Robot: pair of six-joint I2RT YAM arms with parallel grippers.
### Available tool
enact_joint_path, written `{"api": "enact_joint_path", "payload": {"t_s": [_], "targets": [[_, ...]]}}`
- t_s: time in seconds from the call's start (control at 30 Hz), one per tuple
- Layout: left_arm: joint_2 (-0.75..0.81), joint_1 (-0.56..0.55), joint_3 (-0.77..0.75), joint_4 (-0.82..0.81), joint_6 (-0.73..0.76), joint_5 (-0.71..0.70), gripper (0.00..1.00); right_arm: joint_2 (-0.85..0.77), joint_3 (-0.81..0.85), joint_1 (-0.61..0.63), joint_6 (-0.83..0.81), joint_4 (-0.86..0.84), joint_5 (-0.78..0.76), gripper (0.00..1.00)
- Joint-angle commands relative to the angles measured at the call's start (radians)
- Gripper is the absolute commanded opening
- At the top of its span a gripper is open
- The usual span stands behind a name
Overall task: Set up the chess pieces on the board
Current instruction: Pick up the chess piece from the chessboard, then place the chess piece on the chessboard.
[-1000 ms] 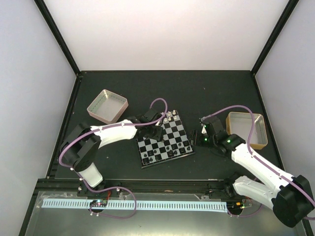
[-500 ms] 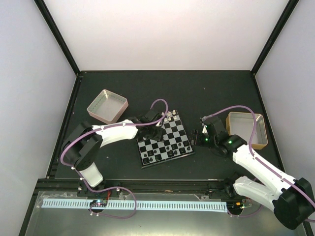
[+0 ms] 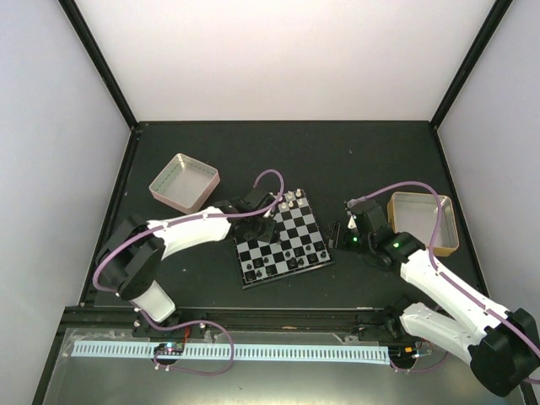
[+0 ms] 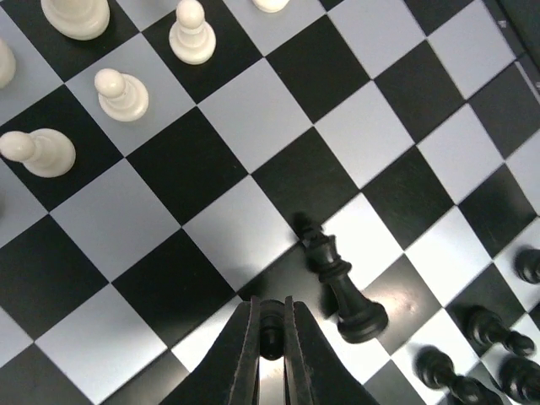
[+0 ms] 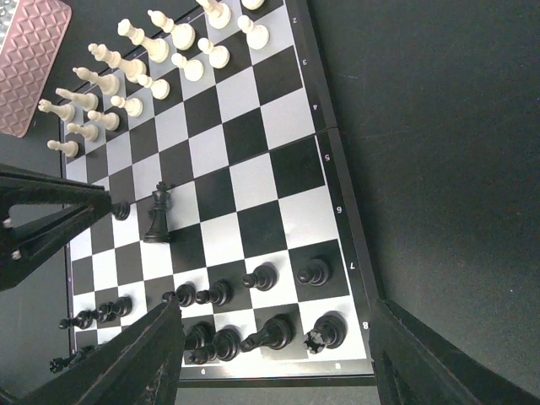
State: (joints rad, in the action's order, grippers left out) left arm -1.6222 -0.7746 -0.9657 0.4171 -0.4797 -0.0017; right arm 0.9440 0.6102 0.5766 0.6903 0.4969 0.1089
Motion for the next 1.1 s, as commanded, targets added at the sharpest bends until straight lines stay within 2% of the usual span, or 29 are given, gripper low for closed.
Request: {"api": "enact_joint_path", "payload": {"t_s": [0.0,0.23,0.43,0.8,1.07], "targets": [[0.074,-0.035,0.010,0.066,0.013,-0.028,0.01,-0.015,-0.014,0.005,0.011,-0.005,-0.018,0.60],[0.102,-0.124,0.016,0.113,-0.003,-0.045,0.03,-0.020,-0.023,0.005,0.015,-0.009,-0.021,0.61],[0.064,-0.181,0.020,0.107,-0.026,-0.038,0.03,-0.026,-0.029,0.005,0.019,-0.012,-0.023,0.61],[-0.006,-0.194,0.028,0.056,-0.033,0.000,0.04,-0.025,-0.032,0.006,0.023,-0.010,-0.027,0.61],[-0.002,-0.193,0.032,0.048,-0.028,0.012,0.07,-0.021,-0.030,0.006,0.026,-0.014,-0.026,0.61]]}}
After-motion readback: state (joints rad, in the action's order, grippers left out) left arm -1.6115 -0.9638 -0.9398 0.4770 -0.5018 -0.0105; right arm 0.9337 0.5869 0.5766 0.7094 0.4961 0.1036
